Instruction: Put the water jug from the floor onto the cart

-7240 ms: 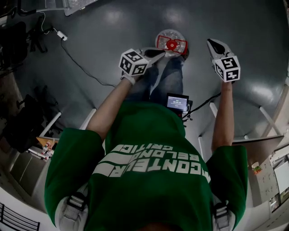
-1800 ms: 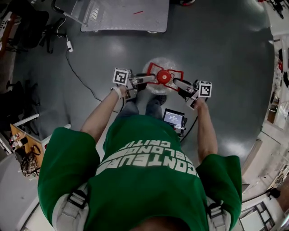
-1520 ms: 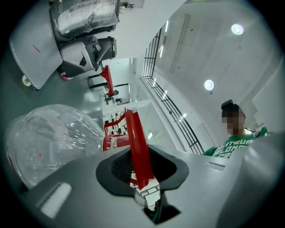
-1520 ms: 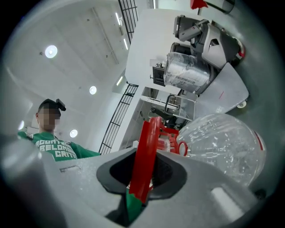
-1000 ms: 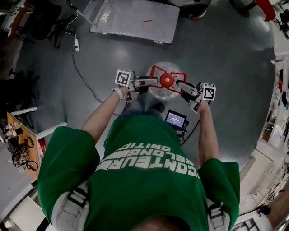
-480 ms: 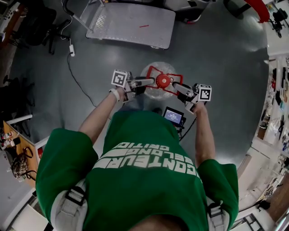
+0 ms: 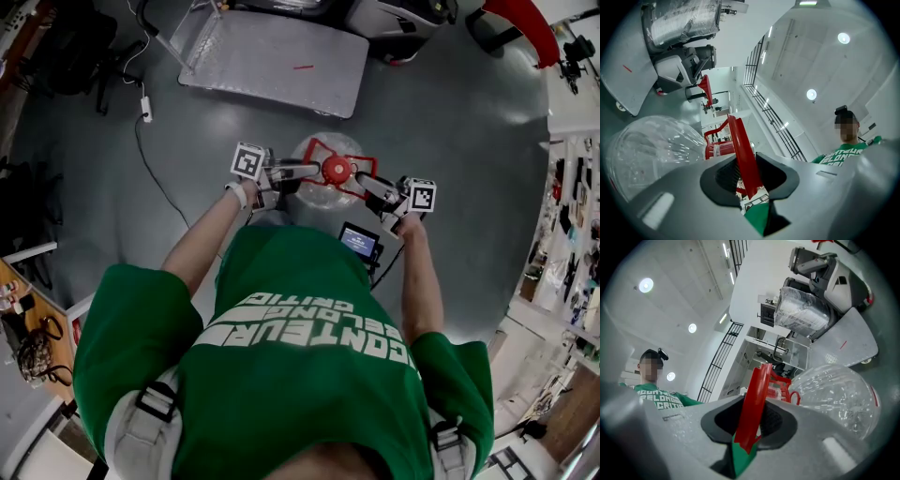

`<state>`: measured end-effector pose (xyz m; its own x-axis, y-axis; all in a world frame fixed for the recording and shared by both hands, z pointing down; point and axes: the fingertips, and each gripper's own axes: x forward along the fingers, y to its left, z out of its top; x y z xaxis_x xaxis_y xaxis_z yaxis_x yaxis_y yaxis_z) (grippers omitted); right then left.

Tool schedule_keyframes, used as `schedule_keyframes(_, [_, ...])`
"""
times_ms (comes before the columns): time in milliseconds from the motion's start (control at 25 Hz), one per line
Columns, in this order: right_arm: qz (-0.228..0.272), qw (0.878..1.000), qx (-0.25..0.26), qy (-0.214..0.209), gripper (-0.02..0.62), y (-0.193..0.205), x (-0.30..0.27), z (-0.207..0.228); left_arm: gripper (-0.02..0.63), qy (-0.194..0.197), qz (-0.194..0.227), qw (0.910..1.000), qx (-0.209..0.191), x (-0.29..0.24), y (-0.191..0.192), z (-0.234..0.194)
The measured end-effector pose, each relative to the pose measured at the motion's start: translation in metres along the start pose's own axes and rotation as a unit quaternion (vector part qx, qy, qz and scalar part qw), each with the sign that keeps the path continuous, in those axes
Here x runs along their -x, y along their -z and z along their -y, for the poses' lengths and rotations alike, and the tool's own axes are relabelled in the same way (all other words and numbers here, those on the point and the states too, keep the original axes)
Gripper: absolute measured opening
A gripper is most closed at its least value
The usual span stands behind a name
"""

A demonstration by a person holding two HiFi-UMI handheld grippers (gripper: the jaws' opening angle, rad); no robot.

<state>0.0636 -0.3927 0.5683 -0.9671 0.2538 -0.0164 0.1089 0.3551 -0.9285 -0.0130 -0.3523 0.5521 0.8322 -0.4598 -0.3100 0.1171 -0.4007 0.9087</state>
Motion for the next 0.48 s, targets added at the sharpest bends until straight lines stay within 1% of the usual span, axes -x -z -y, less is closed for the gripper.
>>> schedule_keyframes(240, [0.0,1.0,-0.006,0.015,0.063,-0.034,-0.038,0.021,0.097,0.012,0.016,0.9998,-0.001,0.026,-0.048,-0.008])
schedule_keyframes(480, [0.0,1.0,0.001,0.007,0.063,-0.053,-0.058,0.019,0.097,0.005,0.028,0.9995,-0.011,0.036,-0.069,-0.004])
